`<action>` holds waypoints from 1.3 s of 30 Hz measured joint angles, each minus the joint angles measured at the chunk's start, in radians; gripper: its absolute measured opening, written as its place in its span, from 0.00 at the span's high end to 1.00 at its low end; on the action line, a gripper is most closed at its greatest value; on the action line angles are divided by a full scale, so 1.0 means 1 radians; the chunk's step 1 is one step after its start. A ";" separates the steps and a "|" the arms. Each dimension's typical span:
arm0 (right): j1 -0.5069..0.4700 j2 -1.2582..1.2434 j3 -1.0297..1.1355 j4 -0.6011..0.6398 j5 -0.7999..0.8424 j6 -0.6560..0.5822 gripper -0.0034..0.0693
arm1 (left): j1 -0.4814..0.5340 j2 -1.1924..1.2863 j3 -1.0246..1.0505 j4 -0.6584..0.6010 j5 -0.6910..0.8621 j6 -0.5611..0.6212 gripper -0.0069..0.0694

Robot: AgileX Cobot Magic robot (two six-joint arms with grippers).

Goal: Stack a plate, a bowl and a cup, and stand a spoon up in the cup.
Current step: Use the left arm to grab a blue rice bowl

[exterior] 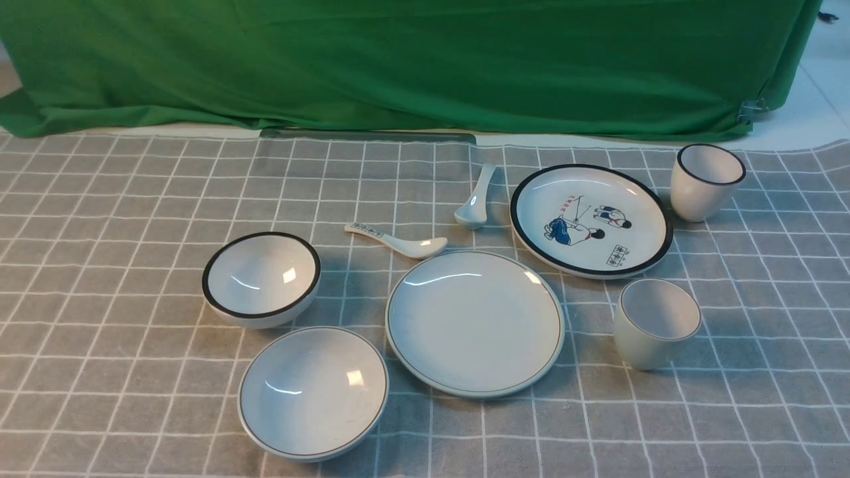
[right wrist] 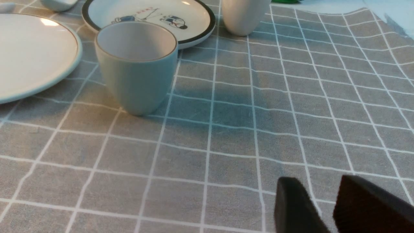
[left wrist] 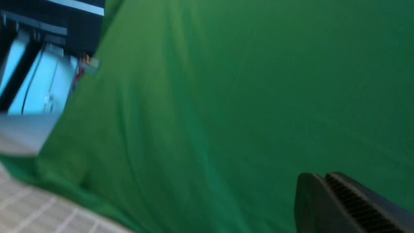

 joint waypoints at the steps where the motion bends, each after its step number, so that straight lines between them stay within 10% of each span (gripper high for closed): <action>1: 0.000 0.000 0.000 0.000 -0.001 0.000 0.62 | 0.000 0.000 0.000 0.003 -0.022 0.000 0.89; 8: 0.000 0.000 0.000 0.001 -0.040 0.012 0.62 | 0.000 0.001 -0.082 0.034 -0.041 -0.099 0.89; 20: 0.003 0.000 0.000 0.274 -0.414 0.615 0.62 | 0.000 0.618 -0.588 0.056 1.042 0.031 0.89; 32: 0.010 0.000 -0.002 0.279 -0.397 0.672 0.64 | -0.026 1.232 -0.626 -0.019 1.226 0.252 0.90; 39: 0.122 0.183 -0.267 0.279 0.138 0.396 0.90 | -0.113 1.274 -0.807 0.101 1.293 0.102 0.91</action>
